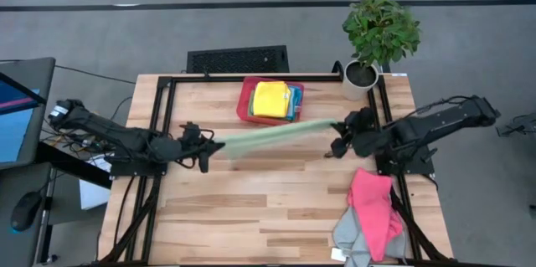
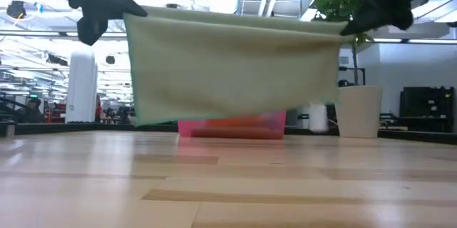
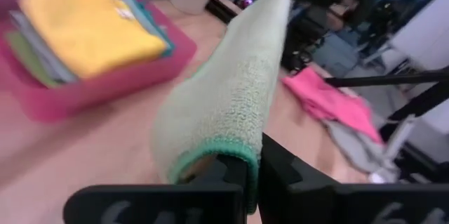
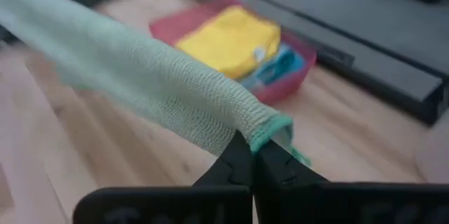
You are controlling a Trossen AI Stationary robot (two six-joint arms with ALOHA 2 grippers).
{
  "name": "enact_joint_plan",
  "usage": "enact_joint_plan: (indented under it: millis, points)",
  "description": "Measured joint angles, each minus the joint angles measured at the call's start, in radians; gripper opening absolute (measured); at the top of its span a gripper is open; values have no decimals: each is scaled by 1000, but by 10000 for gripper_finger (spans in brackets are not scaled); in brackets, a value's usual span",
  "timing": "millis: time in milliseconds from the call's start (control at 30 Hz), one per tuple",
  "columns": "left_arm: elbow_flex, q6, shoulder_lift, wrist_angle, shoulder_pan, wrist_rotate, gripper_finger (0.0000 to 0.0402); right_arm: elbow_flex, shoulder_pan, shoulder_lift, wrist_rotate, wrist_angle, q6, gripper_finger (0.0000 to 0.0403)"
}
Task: Fold microfiber towels
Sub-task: Fold the green microfiber cloth
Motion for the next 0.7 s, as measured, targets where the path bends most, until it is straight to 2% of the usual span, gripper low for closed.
enact_joint_plan:
  millis: [133,267,500,700]
  points:
    - [0,-7,-9,-78,45,77,0,0,-41,-16,-62,38,-67,15]
    - [0,-29,32,-99,49,170,0,-55,9,36,-81,63,31,13]
    - [-1,-202,232,-72,-42,334,0,-153,249,202,-90,139,360,19]
    - [-2,-325,473,121,-163,429,0,-153,460,323,-94,273,555,29]
